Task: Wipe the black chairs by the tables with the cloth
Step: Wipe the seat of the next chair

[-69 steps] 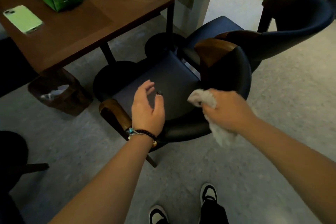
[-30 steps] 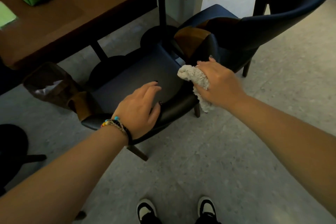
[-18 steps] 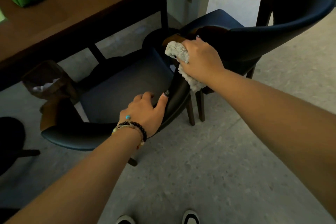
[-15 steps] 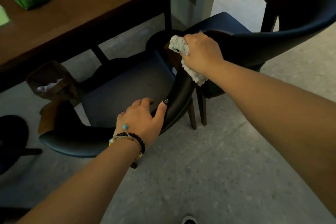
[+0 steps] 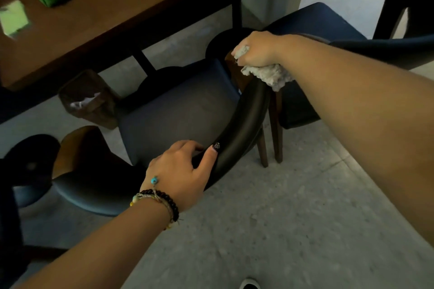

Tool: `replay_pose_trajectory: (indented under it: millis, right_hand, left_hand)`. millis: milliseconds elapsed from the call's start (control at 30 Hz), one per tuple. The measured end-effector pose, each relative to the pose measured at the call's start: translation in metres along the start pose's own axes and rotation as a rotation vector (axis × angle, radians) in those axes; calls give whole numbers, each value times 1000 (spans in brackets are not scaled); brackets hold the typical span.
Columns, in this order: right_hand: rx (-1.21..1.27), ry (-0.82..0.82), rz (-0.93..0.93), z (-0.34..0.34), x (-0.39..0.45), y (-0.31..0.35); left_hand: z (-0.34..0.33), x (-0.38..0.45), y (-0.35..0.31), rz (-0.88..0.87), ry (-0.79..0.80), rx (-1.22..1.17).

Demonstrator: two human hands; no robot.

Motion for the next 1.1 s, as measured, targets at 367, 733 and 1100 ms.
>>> replay_pose_trajectory:
  millis: [367, 733, 1100]
  right_hand:
    - [61, -417, -99, -26, -97, 5]
    - [1344, -175, -201, -1, -269, 50]
    - [1888, 227, -76, -36, -370, 167]
  left_hand:
    - [5, -3, -5, 26, 0, 37]
    - [27, -36, -18, -26, -113, -176]
    - [132, -256, -46, -41, -317, -1049]
Point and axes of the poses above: each hand's wrist, its own x-axis towards the middle knuckle, its own z-axis out of the back of the hand, y = z × x, the point moved 2 cm from there along x, towards the middle knuckle, and after that the axes turned 1 degree about x, right-handed, at the moved point
